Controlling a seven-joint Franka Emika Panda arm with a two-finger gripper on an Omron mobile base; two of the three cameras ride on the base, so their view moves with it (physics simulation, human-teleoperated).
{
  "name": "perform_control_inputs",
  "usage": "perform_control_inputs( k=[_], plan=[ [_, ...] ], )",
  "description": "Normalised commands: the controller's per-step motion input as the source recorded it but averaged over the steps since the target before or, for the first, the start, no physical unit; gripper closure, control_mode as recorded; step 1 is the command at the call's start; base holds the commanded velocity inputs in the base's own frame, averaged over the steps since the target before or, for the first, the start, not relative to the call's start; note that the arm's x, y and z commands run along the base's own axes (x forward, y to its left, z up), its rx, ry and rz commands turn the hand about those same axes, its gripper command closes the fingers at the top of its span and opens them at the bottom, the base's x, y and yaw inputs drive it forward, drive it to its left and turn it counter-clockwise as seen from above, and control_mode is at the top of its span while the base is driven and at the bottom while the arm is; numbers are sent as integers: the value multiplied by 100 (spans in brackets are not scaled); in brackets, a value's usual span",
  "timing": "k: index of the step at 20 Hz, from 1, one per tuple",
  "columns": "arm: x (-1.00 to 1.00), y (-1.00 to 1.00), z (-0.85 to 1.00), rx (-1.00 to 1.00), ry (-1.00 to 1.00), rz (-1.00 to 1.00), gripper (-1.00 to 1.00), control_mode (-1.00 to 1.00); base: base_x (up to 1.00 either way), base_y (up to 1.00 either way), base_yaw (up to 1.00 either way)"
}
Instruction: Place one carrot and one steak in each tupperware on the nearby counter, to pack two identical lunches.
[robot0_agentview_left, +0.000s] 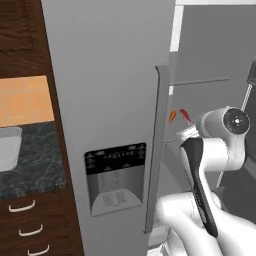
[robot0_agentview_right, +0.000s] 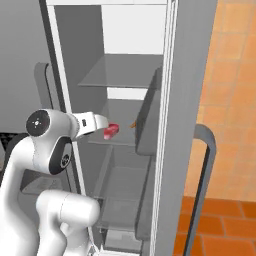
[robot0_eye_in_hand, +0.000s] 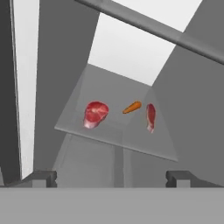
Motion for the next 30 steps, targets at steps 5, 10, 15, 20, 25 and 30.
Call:
perform_control_inputs(
  k=[5, 10, 15, 20, 25, 30],
  plan=[
    [0, 0, 0, 0, 0, 0, -100, 100, 15, -26, 24],
    [0, 0, 0, 0, 0, 0, -100, 100, 0, -46, 17],
    [0, 0, -12, 0, 0, 1, -100, -100, 0, -10, 10],
    [0, 0, -58, 9, 2, 0, -100, -100, 0, 0, 0],
    [22, -2, -20, 39, 4, 0, -100, -100, 0, 0, 0],
    [45, 2, -32, 27, 8, 0, -100, -100, 0, 0, 0]
  ],
)
